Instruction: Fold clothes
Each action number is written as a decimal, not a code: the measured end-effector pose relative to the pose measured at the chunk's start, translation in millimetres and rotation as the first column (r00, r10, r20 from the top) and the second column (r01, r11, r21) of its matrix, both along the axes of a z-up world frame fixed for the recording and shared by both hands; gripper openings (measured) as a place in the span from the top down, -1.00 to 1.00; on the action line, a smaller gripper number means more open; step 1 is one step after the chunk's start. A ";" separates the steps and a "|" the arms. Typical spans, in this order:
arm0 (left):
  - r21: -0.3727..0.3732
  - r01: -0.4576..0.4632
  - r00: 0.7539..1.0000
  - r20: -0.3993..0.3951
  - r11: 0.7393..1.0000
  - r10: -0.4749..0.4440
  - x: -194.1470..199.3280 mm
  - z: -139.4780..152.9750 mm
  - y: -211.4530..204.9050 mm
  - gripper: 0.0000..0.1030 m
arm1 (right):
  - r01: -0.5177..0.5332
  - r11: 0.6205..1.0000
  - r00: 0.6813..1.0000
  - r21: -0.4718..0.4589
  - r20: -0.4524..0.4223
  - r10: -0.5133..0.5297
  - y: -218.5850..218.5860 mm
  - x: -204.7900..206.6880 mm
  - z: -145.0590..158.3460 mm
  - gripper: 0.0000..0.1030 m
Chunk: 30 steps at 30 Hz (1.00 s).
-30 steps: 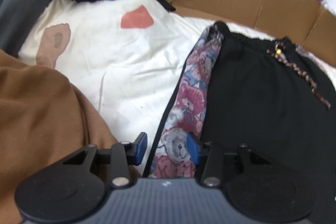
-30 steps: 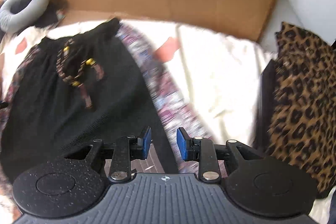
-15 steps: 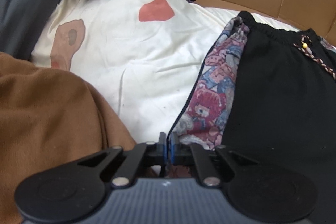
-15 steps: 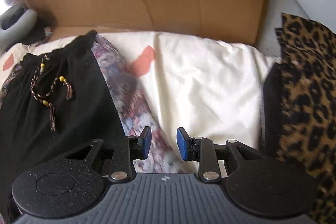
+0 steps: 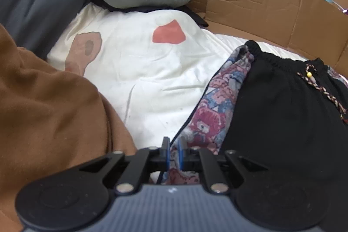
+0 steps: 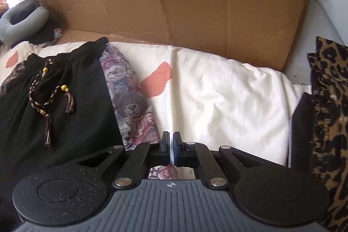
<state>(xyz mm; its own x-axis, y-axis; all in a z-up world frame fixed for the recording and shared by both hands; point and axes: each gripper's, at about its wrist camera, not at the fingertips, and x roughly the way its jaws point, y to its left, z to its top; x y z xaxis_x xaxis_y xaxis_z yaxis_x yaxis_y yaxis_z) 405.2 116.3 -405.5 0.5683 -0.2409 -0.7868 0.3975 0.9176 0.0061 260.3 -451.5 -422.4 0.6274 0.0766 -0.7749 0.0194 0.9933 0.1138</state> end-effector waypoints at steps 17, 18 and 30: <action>0.008 0.025 1.000 0.014 1.000 -0.025 7.2 -1.4 -19.0 0.50 | -0.080 0.994 0.992 -0.075 -0.099 0.072 13.3 8.1 -16.2 0.60; 0.012 0.029 0.999 0.014 1.000 -0.029 9.0 -2.6 -21.0 0.46 | -0.080 0.993 0.992 -0.081 -0.103 0.072 13.5 8.5 -16.3 0.59; 0.038 0.041 0.999 0.008 0.998 -0.041 26.6 -13.6 -30.3 0.25 | -0.111 0.993 0.979 -0.045 -0.179 0.101 7.6 22.3 -19.8 0.54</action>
